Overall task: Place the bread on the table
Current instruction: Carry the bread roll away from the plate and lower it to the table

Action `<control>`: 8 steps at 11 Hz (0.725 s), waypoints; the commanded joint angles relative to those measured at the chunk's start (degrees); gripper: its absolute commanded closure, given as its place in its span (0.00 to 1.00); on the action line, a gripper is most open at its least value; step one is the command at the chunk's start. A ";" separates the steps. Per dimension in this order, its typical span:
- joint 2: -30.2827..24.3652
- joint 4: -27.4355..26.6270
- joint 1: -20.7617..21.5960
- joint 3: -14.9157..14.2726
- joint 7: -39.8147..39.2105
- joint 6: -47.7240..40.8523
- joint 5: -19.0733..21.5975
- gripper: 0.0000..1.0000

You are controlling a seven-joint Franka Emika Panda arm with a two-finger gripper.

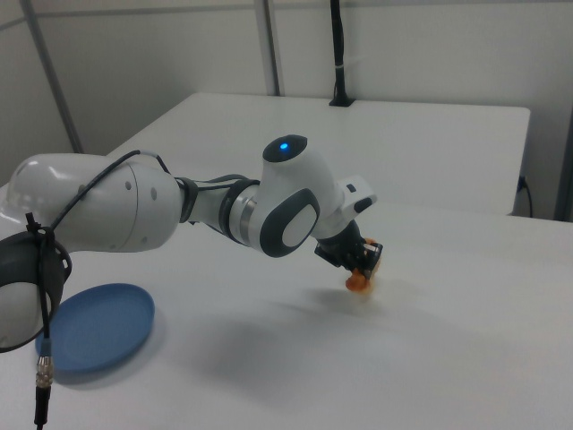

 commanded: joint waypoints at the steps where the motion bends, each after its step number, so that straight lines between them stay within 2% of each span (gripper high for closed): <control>1: 1.31 1.13 -0.10 -0.15 -1.84 0.86 -0.48 0.82; 4: 2.81 3.76 -0.10 -0.15 -1.58 0.78 -0.39 0.82; 7: 2.90 3.59 -0.10 -0.15 -1.58 0.78 -0.48 0.82; 8: 2.90 3.51 -0.10 -0.15 -1.49 0.78 -0.48 0.78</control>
